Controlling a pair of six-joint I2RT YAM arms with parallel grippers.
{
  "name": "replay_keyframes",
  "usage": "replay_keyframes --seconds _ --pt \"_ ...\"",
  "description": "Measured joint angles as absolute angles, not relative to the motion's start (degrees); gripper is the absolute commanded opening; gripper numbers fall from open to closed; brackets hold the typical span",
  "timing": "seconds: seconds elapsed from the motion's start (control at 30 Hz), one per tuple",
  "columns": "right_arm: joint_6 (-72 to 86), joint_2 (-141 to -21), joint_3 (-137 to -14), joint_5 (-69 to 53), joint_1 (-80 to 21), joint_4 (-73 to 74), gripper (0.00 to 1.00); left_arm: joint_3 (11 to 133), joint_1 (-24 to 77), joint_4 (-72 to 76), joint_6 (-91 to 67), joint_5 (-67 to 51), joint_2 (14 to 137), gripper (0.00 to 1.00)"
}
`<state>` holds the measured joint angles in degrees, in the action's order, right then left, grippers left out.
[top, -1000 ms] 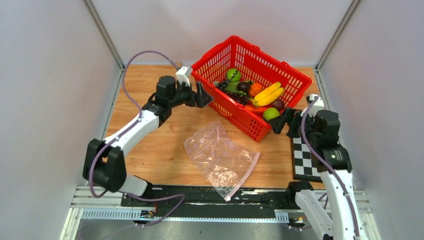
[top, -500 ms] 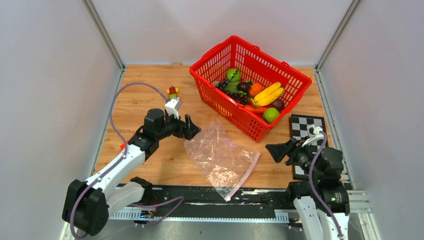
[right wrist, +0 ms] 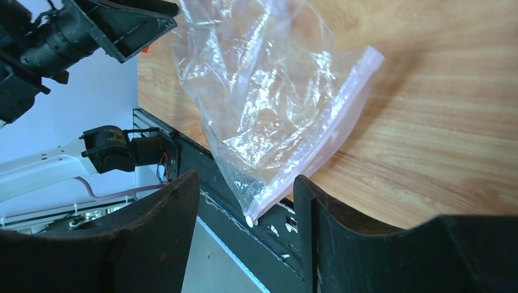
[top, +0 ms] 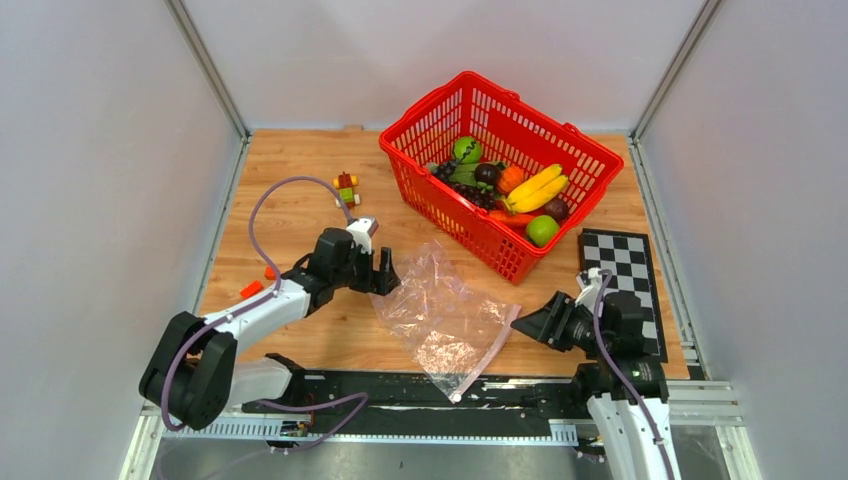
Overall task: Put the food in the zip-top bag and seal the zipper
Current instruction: Pick up the zipper food storage bag at the center of the board.
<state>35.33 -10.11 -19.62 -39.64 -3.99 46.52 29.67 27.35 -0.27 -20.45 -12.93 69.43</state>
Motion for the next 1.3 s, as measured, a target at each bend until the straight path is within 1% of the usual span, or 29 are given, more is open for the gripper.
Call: replay_keyframes --seconds 0.13,0.17,0.23,0.33,0.4,0.57,0.67,0.7,0.8,0.9,0.97,1.03,1.07,1.1,1.13,1.17,1.2,1.23,1.27,1.3 --pt "35.97 -11.88 -16.67 -40.03 -4.05 46.11 0.56 28.8 27.35 -0.23 -20.18 -11.53 69.71 0.74" --pt "35.97 -12.51 -16.29 -40.03 -4.16 45.98 0.54 28.51 27.35 -0.27 -20.27 -11.35 69.69 0.72" --pt "35.97 -13.93 -15.7 -39.99 -4.62 45.28 0.54 27.73 27.35 -0.38 -20.38 -10.79 69.58 0.72" --pt "36.51 -16.4 -14.48 -39.64 -6.02 42.94 0.53 26.85 27.35 -0.49 -20.71 -10.2 69.54 0.65" --pt "37.5 -18.28 -12.97 -39.07 -7.73 40.53 0.53 26.57 27.38 -0.56 -21.17 -9.91 69.54 0.63" --pt "41.69 -22.04 -10.22 -34.61 -15.09 34.5 0.5 26.57 27.4 -0.43 -22.22 -9.54 69.95 0.54" --pt "44.77 -23.68 -8.78 -30.92 -20.03 30.06 0.49 26.57 27.4 -0.43 -22.98 -9.13 70.63 0.44" --pt "46.28 -24.51 -7.9 -29.45 -22.0 27.64 0.49 26.57 27.4 -0.45 -23.33 -8.97 70.85 0.39" --pt "49.47 -26.57 -6.61 -26.04 -25.17 23.53 0.47 26.57 27.4 -0.6 -24.1 -8.47 71.02 0.3" --pt "51.9 -28.05 -5.82 -22.81 -26.81 20.08 0.36 26.57 27.4 -0.73 -24.56 -7.79 70.98 0.25" --pt "52.93 -28.21 -5.3 -21.85 -27.27 18.24 0.24 26.57 27.4 -1.32 -24.8 -7.09 70.72 0.22" --pt "54.06 -27.83 -4.73 -21.06 -27.92 15.97 0.08 26.57 27.4 -2.31 -25.06 -6.13 70.22 0.21" --pt "54.68 -27.33 -4.64 -20.69 -28.49 15.22 0.03 26.57 27.4 -2.74 -25.21 -5.58 69.91 0.21" --pt "54.7 -26.89 -4.64 -20.49 -28.99 14.74 0.0 26.57 27.4 -3.27 -25.28 -4.97 69.54 0.22" --pt "54.98 -26.24 -4.64 -20.03 -29.61 14.33 0.0 26.57 27.4 -3.55 -25.3 -4.67 69.36 0.24" --pt "55.22 -25.34 -4.67 -19.51 -30.41 13.87 0.0 26.59 27.4 -4.14 -25.32 -3.99 68.95 0.37" --pt "55.33 -24.36 -4.73 -19.11 -31.2 13.61 0.0 26.63 27.4 -4.95 -25.39 -3.31 68.47 0.54" --pt "55.42 -23.53 -4.89 -18.63 -31.9 13.41 0.0 26.7 27.4 -5.45 -25.34 -2.83 68.12 0.69" --pt "55.46 -22.98 -5.1 -18.22 -32.47 13.3 0.0 26.83 27.4 -6.17 -24.97 -2.33 67.72 0.77" --pt "55.46 -22.46 -5.45 -17.56 -33.21 13.3 0.0 27.24 27.4 -7.29 -25.19 -1.5 67.26 0.83"
